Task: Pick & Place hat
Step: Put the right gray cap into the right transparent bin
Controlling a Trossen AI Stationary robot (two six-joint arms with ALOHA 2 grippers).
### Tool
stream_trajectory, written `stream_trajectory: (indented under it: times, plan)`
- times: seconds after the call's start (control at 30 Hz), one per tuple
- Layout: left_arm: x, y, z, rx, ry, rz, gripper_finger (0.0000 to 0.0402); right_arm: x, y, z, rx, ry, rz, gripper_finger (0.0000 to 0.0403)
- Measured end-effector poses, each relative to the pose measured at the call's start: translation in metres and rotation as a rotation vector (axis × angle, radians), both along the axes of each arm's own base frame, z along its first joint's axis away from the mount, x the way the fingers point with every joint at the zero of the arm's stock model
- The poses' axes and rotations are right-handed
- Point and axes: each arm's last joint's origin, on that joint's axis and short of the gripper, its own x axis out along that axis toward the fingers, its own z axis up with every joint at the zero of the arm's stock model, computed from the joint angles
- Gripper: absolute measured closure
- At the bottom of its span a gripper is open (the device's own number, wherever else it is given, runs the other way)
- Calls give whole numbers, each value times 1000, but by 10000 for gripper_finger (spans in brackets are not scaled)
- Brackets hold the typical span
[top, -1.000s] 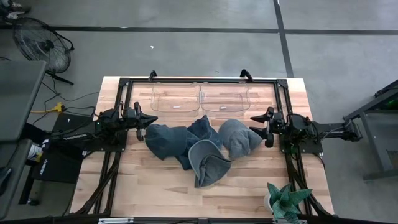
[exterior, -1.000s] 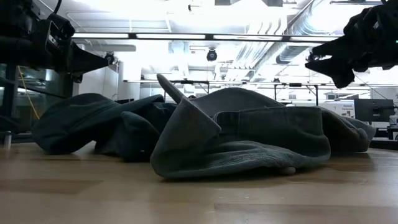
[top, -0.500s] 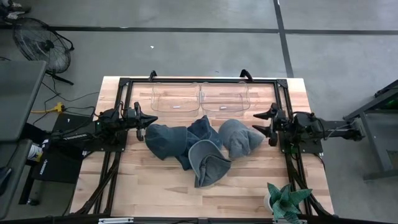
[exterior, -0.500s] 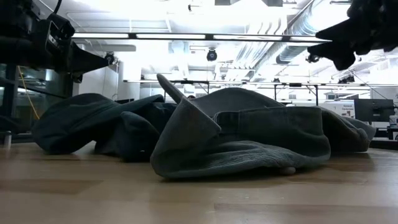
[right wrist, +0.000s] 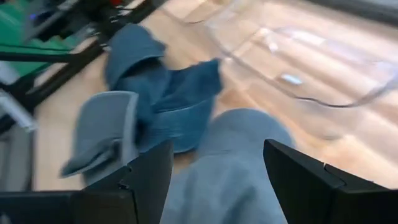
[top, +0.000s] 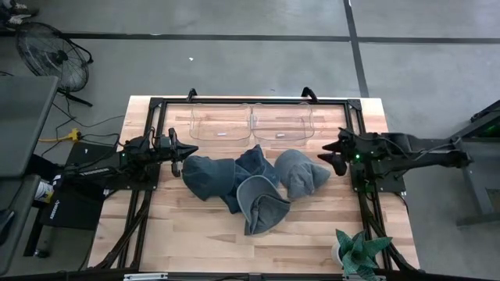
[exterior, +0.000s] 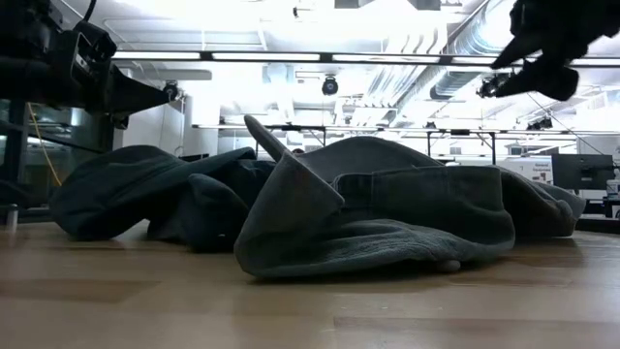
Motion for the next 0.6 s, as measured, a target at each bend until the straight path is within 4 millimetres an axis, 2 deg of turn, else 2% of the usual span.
stream_trajectory:
  times: [0.23, 0.37, 0.6]
  plan:
    - [0, 0, 0, 0, 0, 0, 401, 19, 5, 11, 82, -133, 139, 157]
    - [0, 0, 0, 0, 0, 0, 401, 20, 7, 8, 111, -106, 187, 157]
    - [0, 0, 0, 0, 0, 0, 401, 23, 6, -2, 103, 3, 143, 157]
